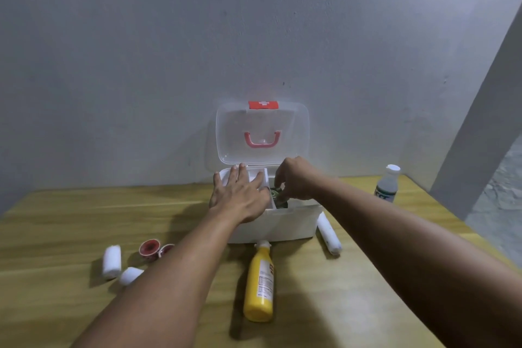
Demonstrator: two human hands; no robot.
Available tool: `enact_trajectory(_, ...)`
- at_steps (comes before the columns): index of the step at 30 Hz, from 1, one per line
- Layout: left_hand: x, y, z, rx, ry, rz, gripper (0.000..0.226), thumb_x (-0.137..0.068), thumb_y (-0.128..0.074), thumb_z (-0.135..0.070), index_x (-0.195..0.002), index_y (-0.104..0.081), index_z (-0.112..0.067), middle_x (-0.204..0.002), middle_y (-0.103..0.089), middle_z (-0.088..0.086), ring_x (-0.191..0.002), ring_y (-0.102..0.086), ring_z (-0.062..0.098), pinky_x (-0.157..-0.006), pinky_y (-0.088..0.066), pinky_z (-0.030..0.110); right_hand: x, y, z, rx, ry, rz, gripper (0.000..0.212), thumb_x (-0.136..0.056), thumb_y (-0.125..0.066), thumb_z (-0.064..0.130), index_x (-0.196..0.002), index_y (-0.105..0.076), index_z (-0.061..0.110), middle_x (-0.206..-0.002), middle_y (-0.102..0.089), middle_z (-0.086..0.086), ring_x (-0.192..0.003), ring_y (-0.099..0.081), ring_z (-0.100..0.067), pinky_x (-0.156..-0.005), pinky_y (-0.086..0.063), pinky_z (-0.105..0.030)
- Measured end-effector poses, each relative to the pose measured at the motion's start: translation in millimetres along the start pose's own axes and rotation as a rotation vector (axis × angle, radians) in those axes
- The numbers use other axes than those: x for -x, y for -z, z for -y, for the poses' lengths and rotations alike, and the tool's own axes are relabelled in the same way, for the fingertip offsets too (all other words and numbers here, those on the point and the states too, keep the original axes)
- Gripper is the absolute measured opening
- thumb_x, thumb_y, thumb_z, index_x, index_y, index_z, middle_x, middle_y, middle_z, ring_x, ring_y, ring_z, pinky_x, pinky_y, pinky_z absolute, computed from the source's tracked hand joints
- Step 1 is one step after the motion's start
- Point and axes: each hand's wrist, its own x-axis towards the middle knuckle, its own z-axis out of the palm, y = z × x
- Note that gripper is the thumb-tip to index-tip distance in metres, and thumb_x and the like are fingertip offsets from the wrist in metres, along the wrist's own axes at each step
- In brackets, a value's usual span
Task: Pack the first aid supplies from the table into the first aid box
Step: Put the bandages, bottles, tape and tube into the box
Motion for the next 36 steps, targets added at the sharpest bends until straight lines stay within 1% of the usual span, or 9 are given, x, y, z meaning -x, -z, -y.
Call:
enact_trajectory(2, 1, 0, 0, -0.007, -0.004, 0.002, 0.057, -0.098, -0.011, -0.044, -0.154, -0.005, -0.032, -0.164, 0.008, 0.009, -0.151, 0.010, 0.024, -0.118, 0.009, 0.056, 8, 8, -7, -0.063, 0.002, -0.078, 0.035, -0.074, -0.082, 0.018, -0.105, -0.073, 0.006, -0.104, -0.074, -0.009, -0.090, -0.069, -0.022, -0.084, -0.059, -0.035)
enact_trajectory(4, 2, 2, 0, -0.006, -0.006, 0.000, 0.057, -0.099, -0.011, -0.044, -0.154, -0.005, -0.031, -0.164, 0.008, 0.009, -0.152, 0.009, 0.024, -0.118, 0.008, 0.055, 19, 20, -18, -0.148, -0.016, -0.258, 0.027, -0.076, -0.081, 0.015, -0.100, -0.074, 0.006, -0.099, -0.075, -0.010, -0.086, -0.070, -0.022, -0.083, -0.060, -0.038)
enact_trajectory(6, 3, 2, 0, -0.008, -0.003, 0.003, 0.058, -0.099, -0.010, -0.044, -0.154, -0.005, -0.030, -0.164, 0.007, 0.009, -0.152, 0.008, 0.024, -0.118, 0.007, 0.055, 33, 30, -34, -0.214, -0.087, -0.427, 0.015, -0.077, -0.076, 0.013, -0.091, -0.076, 0.009, -0.091, -0.076, -0.010, -0.083, -0.070, -0.025, -0.081, -0.059, -0.044)
enact_trajectory(8, 2, 2, 0, -0.020, 0.003, 0.009, 0.058, -0.098, -0.010, -0.044, -0.154, -0.005, -0.029, -0.164, 0.008, 0.008, -0.152, 0.007, 0.023, -0.118, 0.006, 0.055, 49, 35, -52, -0.201, -0.193, -0.503, 0.009, -0.077, -0.071, 0.014, -0.084, -0.077, 0.013, -0.087, -0.076, -0.010, -0.083, -0.070, -0.029, -0.078, -0.058, -0.039)
enact_trajectory(16, 2, 2, -3, -0.044, 0.018, 0.024, 0.059, -0.098, -0.009, -0.045, -0.155, -0.005, -0.029, -0.164, 0.009, 0.008, -0.152, 0.007, 0.023, -0.118, 0.005, 0.056, 105, 27, -119, -0.007, -0.614, -0.372, 0.005, -0.070, -0.068, 0.018, -0.075, -0.069, 0.015, -0.078, -0.067, -0.007, -0.073, -0.064, -0.030, -0.061, -0.049, -0.029)
enact_trajectory(21, 2, 3, -4, -0.050, 0.036, 0.033, 0.060, -0.098, -0.010, -0.046, -0.155, -0.003, -0.026, -0.164, 0.010, 0.007, -0.152, 0.008, 0.022, -0.118, 0.004, 0.055, 128, 18, -140, 0.102, -0.766, 0.069, 0.032, -0.061, -0.082, 0.030, -0.067, -0.055, 0.015, -0.068, -0.059, -0.002, -0.067, -0.059, -0.022, -0.059, -0.044, -0.027)
enact_trajectory(24, 3, 4, -5, -0.059, 0.037, 0.039, 0.060, -0.099, -0.010, -0.045, -0.155, -0.003, -0.025, -0.164, 0.011, 0.007, -0.152, 0.009, 0.022, -0.118, 0.005, 0.055, 129, 14, -147, 0.122, -0.754, 0.138, 0.037, -0.055, -0.087, 0.026, -0.072, -0.056, 0.014, -0.072, -0.060, -0.003, -0.072, -0.060, -0.023, -0.056, -0.045, -0.028)
enact_trajectory(29, 2, 2, -4, -0.050, 0.048, 0.026, 0.063, -0.098, -0.011, -0.046, -0.155, -0.004, -0.021, -0.164, 0.009, 0.005, -0.152, 0.008, 0.020, -0.119, 0.004, 0.054, 136, 42, -119, 0.203, -0.689, -0.001, 0.034, -0.065, -0.082, 0.032, -0.073, -0.052, 0.020, -0.073, -0.057, 0.001, -0.076, -0.057, -0.021, -0.064, -0.048, -0.031)
enact_trajectory(36, 2, 3, -4, -0.022, 0.063, 0.009, 0.068, -0.098, -0.013, -0.048, -0.155, 0.001, -0.013, -0.164, 0.009, 0.004, -0.152, 0.006, 0.017, -0.120, 0.006, 0.050, 98, 82, -41, 0.217, -0.281, -0.040, 0.048, -0.061, -0.085, 0.032, -0.102, -0.071, 0.011, -0.096, -0.074, -0.009, -0.084, -0.069, -0.027, -0.076, -0.060, -0.040)
